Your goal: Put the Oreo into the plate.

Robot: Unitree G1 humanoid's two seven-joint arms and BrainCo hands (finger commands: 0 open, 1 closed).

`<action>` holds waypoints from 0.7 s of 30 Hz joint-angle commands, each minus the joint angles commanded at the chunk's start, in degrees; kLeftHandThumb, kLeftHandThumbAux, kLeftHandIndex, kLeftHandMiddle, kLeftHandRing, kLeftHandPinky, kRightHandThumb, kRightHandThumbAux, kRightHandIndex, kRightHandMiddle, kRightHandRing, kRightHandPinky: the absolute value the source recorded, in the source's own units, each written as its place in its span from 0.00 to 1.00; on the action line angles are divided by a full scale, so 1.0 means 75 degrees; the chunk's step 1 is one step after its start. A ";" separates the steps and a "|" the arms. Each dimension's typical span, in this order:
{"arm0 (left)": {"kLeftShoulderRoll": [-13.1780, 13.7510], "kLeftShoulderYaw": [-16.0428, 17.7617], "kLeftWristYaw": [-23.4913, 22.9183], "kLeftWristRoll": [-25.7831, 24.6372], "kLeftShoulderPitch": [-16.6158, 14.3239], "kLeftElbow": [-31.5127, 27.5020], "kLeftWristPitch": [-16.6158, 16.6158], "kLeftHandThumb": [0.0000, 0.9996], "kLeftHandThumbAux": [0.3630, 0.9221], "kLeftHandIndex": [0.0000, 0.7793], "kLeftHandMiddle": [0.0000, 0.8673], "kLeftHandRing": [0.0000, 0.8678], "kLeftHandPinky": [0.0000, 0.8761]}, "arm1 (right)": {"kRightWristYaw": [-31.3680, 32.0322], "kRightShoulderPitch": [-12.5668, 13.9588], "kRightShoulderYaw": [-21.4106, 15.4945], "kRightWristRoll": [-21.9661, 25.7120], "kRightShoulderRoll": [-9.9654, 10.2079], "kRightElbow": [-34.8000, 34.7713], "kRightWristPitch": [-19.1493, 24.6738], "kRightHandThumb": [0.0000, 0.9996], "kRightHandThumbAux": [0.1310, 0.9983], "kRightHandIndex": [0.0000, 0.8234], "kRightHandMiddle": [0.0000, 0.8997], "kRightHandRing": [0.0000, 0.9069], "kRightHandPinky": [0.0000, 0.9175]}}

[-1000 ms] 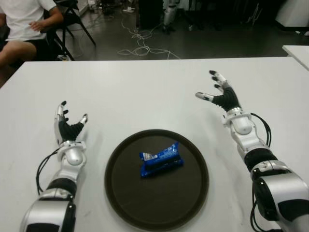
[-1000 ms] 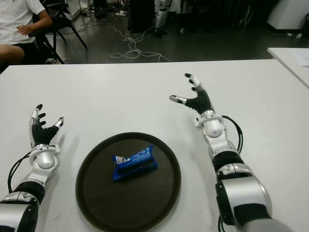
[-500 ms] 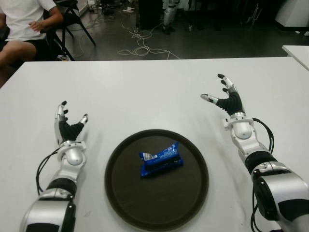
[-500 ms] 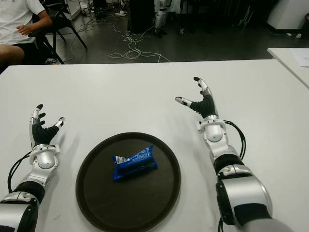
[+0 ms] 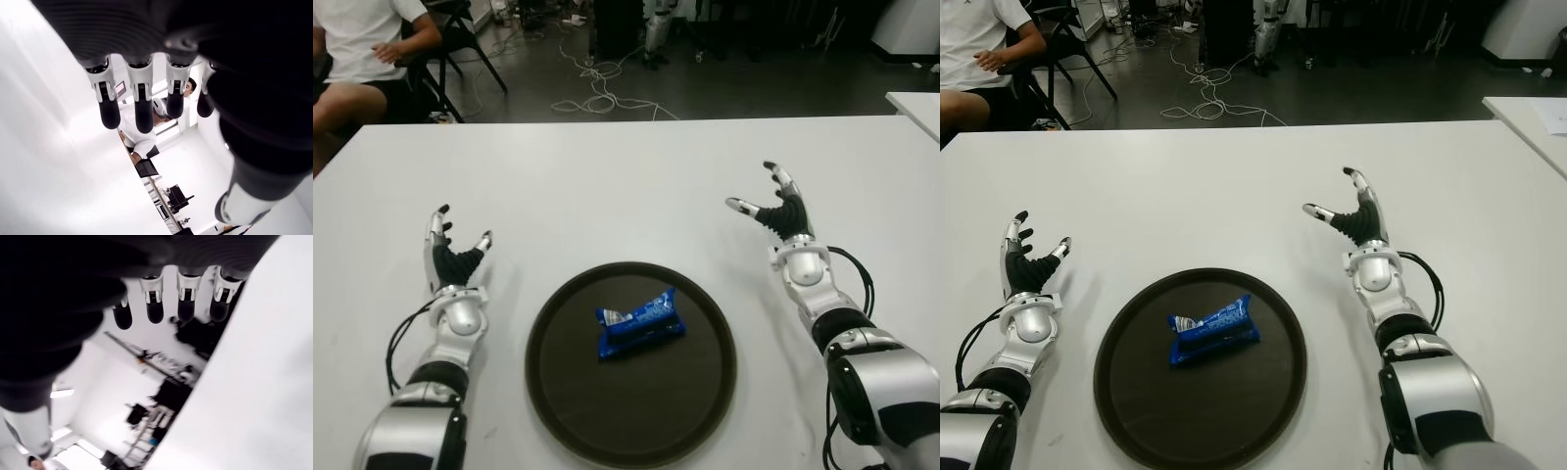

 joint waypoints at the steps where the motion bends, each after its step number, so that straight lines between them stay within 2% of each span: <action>1: 0.0001 0.0007 -0.0011 -0.0009 0.0003 -0.0002 -0.0008 0.27 0.73 0.14 0.12 0.14 0.20 | -0.0001 -0.0012 -0.0040 0.0039 0.0009 0.0008 0.0069 0.00 0.60 0.09 0.06 0.06 0.05; 6: -0.0003 0.0046 -0.0037 -0.0038 0.0070 -0.0036 -0.0072 0.26 0.73 0.14 0.13 0.15 0.19 | -0.0025 -0.0046 -0.0296 0.0273 0.0099 0.0003 0.0365 0.00 0.60 0.12 0.07 0.07 0.06; 14: -0.0008 0.0074 -0.0063 -0.0039 0.0102 -0.0076 -0.0133 0.27 0.74 0.15 0.12 0.14 0.20 | 0.0066 -0.0031 -0.0419 0.0437 0.0163 -0.0130 0.0459 0.00 0.60 0.15 0.09 0.09 0.07; 21: 0.0002 0.0064 -0.0108 -0.0011 0.0097 -0.0096 -0.0159 0.29 0.75 0.15 0.11 0.14 0.19 | 0.0256 -0.0093 -0.0565 0.0619 0.0204 -0.0182 0.0644 0.00 0.64 0.17 0.12 0.14 0.13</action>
